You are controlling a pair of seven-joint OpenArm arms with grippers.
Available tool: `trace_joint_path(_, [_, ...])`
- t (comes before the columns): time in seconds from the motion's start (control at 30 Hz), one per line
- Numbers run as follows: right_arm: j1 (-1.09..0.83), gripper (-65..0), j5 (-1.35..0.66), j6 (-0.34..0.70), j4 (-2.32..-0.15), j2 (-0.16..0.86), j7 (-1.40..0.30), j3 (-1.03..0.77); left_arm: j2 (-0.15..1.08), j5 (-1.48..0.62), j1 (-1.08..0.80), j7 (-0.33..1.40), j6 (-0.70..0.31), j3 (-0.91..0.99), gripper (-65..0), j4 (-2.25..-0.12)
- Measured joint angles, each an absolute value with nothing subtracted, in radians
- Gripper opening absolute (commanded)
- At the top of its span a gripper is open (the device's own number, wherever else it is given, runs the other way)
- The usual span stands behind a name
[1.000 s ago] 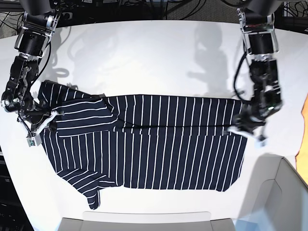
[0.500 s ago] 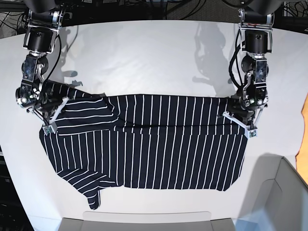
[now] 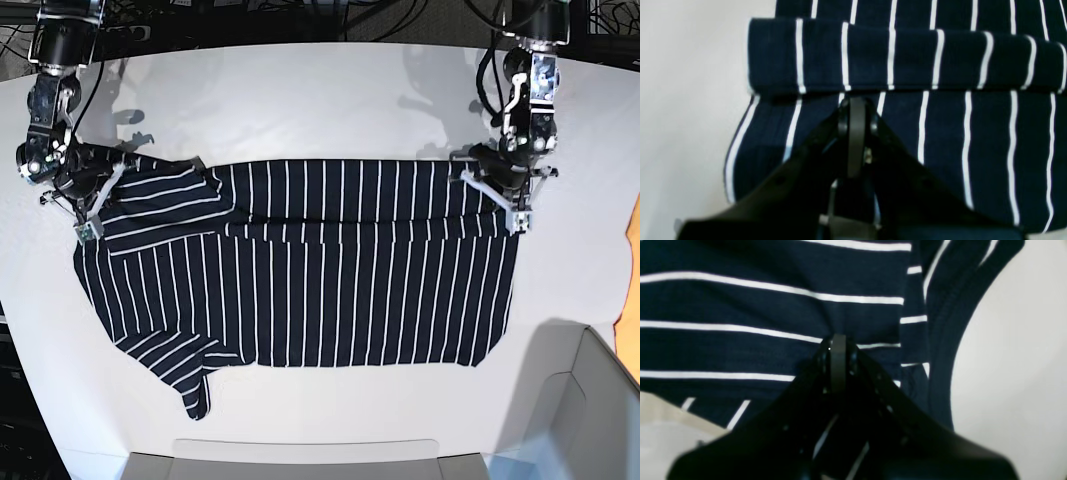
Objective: Fold the T-shirt properly
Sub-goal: 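Lay the folded edge down and release both grippers, then move both grippers to the hem edge of the shirt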
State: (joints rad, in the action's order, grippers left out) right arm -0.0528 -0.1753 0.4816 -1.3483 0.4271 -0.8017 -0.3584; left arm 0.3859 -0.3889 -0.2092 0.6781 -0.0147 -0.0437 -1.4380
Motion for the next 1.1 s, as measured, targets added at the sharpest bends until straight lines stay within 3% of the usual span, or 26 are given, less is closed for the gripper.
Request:
trace_joint_path(0.23, [-0.249,-65.0,-0.259,0.47,-1.506,0.463,-0.807,-0.36,0.382,-0.421,-0.402,0.652,-0.046,0.093,-65.0,-1.54])
trace_joint_path(0.4, [-0.326,-65.0,-0.436,0.472,-1.51,0.476,-0.781,-0.366,0.387,-0.399,-0.505,0.677,-0.023,0.147,-65.0,-1.607])
trace_joint_path(0.57, [-0.385,-65.0,-0.491,0.476,-1.518,0.467,-0.739,-0.37,0.388,-0.393,-0.574,0.704,-0.021,0.187,-65.0,-1.647])
trace_joint_path(0.77, [-0.428,-65.0,-0.495,0.48,-1.544,0.471,-0.722,-0.373,0.385,-0.395,-0.591,0.74,-0.021,0.218,-65.0,-1.668])
trace_joint_path(1.1, [-0.447,-65.0,-0.413,0.482,-1.707,0.434,-0.876,-0.374,0.366,-0.387,-0.536,0.868,-0.004,0.277,-65.0,-1.761])
